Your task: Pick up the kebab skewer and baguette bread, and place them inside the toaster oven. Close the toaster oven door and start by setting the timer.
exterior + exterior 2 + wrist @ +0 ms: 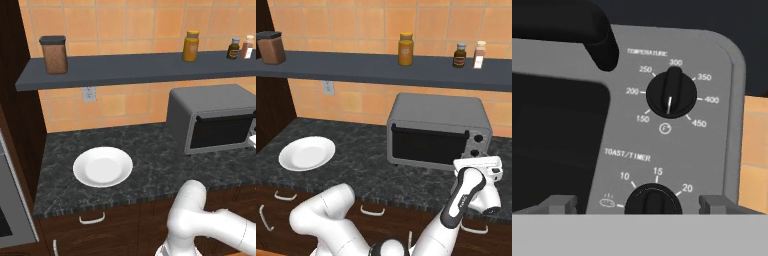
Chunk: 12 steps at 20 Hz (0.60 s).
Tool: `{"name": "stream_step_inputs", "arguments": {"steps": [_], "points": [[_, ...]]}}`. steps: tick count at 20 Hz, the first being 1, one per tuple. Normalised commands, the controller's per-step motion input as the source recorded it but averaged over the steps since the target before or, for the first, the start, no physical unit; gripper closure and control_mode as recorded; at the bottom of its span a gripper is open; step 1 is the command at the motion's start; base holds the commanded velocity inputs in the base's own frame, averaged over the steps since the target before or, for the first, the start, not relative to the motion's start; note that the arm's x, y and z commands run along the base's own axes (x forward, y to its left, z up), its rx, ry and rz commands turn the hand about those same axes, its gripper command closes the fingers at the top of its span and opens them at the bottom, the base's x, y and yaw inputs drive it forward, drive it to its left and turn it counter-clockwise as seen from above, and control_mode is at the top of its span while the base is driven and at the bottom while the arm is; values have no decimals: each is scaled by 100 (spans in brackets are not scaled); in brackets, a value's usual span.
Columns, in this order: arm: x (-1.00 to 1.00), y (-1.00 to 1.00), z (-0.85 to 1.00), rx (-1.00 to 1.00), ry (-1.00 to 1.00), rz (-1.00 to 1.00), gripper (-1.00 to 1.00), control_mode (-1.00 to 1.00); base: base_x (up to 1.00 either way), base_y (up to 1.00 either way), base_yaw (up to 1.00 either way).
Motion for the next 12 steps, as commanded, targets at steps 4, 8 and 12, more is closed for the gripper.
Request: {"name": "stream_step_inputs", "arguments": {"steps": [4,8,12], "points": [[0,0,-3,-10,0,-1,-100,-100,0,0,0],[0,-1,0,-8,0,-4,-100,-100,0,0,0],[1,0,0,-6,0,-8,-100,-100,0,0,0]]}}
